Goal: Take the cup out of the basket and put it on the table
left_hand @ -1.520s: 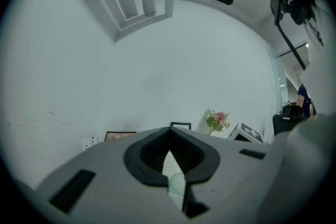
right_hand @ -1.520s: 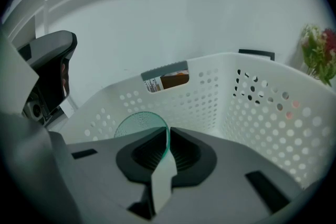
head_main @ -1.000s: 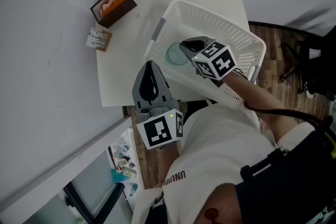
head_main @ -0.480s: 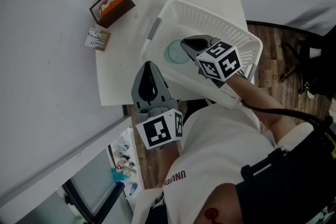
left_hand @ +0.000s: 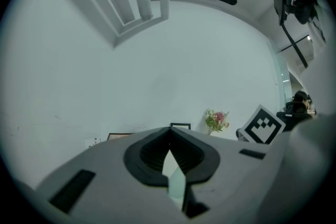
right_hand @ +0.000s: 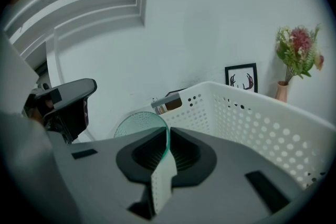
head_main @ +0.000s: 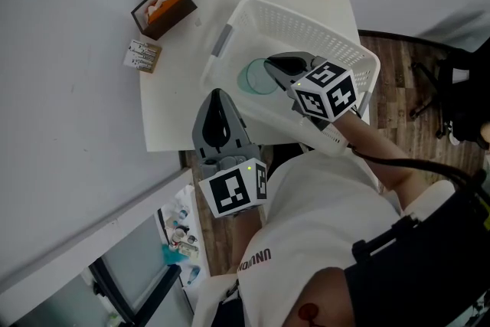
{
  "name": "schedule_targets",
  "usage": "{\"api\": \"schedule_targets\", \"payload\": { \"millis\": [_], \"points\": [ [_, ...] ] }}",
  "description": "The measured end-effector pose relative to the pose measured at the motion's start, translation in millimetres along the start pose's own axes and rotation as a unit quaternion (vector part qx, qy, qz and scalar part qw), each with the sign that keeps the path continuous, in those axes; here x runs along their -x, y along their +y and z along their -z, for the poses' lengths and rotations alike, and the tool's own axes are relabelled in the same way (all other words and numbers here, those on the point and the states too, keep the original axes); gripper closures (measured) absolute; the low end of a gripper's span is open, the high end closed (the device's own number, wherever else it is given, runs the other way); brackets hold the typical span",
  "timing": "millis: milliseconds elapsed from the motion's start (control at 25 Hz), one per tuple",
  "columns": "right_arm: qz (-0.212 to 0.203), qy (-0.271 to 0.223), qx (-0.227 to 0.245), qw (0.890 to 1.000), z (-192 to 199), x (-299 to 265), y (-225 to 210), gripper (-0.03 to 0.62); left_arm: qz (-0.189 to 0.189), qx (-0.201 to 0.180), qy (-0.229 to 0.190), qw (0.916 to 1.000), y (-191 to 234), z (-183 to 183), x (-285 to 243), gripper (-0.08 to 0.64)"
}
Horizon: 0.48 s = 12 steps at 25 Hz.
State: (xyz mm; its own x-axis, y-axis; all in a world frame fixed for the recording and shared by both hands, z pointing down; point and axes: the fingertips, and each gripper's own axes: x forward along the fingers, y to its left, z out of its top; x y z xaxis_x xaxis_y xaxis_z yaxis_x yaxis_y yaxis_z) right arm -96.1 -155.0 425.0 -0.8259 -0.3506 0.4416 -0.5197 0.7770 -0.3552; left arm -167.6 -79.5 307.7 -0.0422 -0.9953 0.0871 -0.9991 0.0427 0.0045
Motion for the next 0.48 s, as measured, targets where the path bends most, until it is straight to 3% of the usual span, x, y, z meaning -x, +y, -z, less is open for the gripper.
{"api": "schedule_targets", "payload": {
  "millis": [480],
  "points": [
    [0.004,-0.031,-0.006,0.999,-12,20,-2,0.555,-0.005,-0.004,-0.005,1.0,-6,-3,1,0.548]
  ]
}}
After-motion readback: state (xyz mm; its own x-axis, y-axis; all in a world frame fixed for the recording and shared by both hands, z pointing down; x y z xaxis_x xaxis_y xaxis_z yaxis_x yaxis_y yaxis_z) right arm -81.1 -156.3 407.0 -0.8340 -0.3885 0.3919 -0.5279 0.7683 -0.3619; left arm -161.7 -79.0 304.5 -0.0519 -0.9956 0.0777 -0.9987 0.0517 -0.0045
